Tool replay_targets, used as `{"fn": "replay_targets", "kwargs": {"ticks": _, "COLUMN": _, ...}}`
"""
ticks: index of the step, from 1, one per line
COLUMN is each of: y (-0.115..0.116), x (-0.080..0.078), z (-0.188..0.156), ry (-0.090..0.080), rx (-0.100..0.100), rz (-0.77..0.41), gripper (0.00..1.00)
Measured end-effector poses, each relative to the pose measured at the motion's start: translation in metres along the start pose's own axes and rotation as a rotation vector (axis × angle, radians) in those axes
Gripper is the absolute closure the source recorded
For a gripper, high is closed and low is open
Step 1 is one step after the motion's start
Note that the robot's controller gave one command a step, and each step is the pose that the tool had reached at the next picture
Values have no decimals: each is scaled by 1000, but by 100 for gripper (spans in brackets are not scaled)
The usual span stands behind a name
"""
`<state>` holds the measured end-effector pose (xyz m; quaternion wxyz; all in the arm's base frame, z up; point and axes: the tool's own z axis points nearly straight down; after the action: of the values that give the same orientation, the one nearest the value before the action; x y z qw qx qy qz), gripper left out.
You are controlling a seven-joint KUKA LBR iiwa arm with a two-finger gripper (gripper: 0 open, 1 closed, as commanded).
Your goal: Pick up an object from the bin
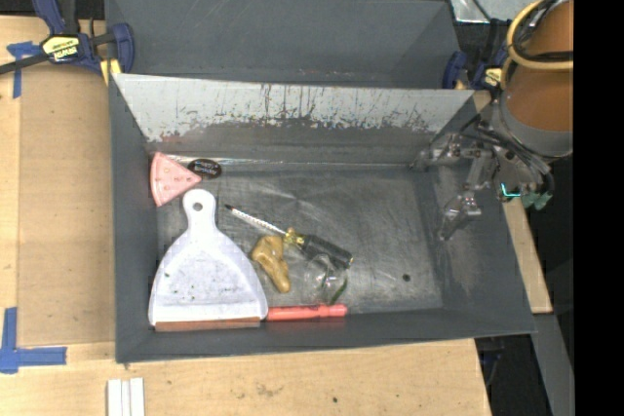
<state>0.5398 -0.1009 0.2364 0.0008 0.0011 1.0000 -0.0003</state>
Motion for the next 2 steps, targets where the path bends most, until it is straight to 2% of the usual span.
{"fn": "replay_targets", "kwargs": {"ticks": 1, "y": 0, "x": -1, "z": -1, "ry": -2, "rx": 0, "rz": -2, "gripper": 0}}
{"fn": "replay_targets", "kwargs": {"ticks": 2, "y": 30, "x": -5, "z": 55, "ry": -8, "rx": 1, "rz": -4, "gripper": 0}}
